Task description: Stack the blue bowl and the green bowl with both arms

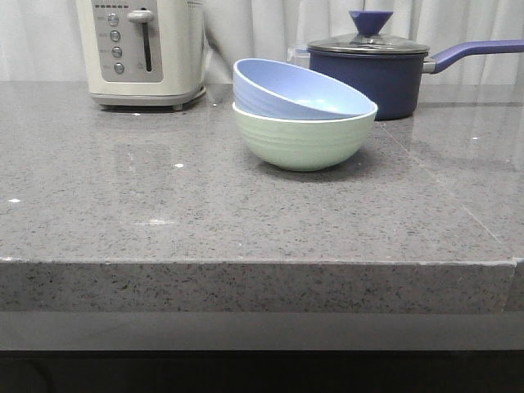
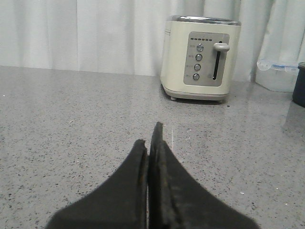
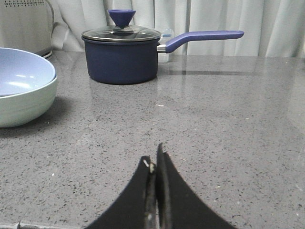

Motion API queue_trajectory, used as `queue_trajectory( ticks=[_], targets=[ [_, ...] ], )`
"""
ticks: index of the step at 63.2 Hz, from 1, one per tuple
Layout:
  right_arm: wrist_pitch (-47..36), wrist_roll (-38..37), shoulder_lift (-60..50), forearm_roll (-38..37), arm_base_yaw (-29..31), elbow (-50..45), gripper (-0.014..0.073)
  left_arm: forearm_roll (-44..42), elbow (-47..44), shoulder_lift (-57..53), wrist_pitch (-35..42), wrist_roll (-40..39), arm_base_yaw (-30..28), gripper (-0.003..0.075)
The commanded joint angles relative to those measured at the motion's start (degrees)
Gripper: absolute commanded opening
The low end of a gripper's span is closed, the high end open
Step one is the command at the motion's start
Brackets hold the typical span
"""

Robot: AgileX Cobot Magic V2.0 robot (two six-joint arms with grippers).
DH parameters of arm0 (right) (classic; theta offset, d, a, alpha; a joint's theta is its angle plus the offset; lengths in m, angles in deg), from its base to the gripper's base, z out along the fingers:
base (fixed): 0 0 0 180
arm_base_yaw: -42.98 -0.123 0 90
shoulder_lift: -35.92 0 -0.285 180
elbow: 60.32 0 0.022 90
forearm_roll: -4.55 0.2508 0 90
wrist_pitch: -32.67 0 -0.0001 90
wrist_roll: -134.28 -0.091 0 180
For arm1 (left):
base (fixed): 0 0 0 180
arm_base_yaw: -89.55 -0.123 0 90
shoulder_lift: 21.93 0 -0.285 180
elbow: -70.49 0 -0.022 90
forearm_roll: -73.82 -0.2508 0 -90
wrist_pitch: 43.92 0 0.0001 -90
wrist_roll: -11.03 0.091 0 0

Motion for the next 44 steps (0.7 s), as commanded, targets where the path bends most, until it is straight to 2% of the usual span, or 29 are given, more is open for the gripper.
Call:
queue_trajectory(
  ticks=[1, 25, 35, 44],
  targets=[
    [-4.9, 0.5, -1.1, 0.0, 0.5, 1.0, -0.0056, 0.0, -0.2, -1.0, 4.5, -0.1, -0.1, -0.0020],
    [-5.6, 0.3, -1.2, -1.1, 0.5, 1.0, -0.0056, 0.0, -0.2, -1.0, 4.5, -0.1, -0.1, -0.0020],
    [-6.6, -6.6, -1.2, -7.8, 0.7, 1.0, -0.0056, 0.0, -0.2, -1.0, 4.5, -0.1, -0.1, -0.0020],
    [-7.4, -7.9, -1.2, -7.6, 1.8, 1.0, -0.0056, 0.0, -0.2, -1.0, 4.5, -0.1, -0.1, -0.0020]
  ],
)
